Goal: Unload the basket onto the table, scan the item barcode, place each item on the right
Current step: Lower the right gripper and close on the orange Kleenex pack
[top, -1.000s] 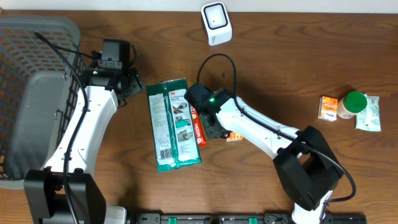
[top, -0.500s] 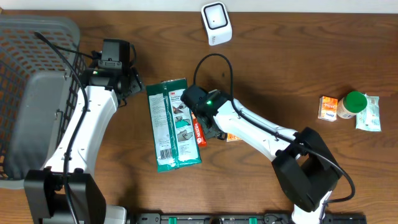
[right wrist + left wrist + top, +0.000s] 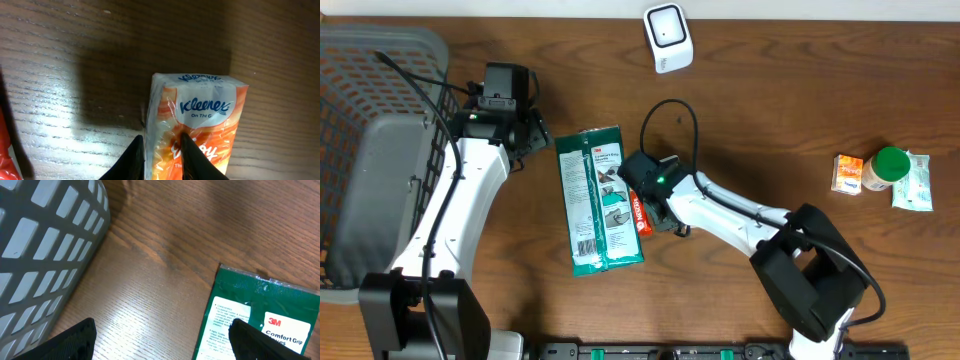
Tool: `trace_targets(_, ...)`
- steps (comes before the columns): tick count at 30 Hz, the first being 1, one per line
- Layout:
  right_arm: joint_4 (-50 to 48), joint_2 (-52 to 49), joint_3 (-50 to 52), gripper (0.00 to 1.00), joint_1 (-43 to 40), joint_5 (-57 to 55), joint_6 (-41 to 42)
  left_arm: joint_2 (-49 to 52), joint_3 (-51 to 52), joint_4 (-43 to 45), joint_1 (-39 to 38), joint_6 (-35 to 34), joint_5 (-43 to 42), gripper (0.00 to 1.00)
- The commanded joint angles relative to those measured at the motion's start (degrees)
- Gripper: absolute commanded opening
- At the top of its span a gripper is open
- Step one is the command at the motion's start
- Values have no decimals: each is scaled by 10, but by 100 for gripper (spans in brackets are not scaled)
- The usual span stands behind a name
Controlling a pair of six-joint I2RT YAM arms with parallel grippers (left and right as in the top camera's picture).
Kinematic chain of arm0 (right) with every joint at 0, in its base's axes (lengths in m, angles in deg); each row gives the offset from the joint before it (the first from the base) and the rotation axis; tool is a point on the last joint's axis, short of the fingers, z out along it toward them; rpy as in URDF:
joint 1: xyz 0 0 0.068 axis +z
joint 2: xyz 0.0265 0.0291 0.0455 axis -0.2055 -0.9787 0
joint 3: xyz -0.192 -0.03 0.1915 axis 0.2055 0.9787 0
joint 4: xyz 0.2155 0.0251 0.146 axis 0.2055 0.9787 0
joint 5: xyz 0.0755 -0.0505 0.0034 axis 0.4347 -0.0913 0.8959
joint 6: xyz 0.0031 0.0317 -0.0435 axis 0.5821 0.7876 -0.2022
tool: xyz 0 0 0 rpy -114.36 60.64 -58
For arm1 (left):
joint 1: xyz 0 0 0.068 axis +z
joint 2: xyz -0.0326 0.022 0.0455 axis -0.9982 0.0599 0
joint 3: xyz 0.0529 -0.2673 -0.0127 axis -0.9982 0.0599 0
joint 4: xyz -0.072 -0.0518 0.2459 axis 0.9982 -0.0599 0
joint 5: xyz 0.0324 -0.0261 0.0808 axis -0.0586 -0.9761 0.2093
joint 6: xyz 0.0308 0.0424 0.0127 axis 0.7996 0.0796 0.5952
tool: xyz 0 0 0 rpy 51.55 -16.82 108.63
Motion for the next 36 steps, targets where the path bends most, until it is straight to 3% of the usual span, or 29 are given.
trace_targets(1,-2,1,15,18,3,-5,14,0,-3,-2,0,6,10,85)
trace_targets(14,9,1,15,22,5,-14,-1,0,-3,-2,0,6,10,85)
trace_targets(21,35,1,15,24,4,-138,-7,0,-3,-2,0,6,10,85)
trace_targets(29,27,2,7,26,7,-127,-21,0,-3,-2,0,6,10,85)
trace_targets(36,94,2,-54,30,7,-126,-17,0,-3,-2,0,6,10,86)
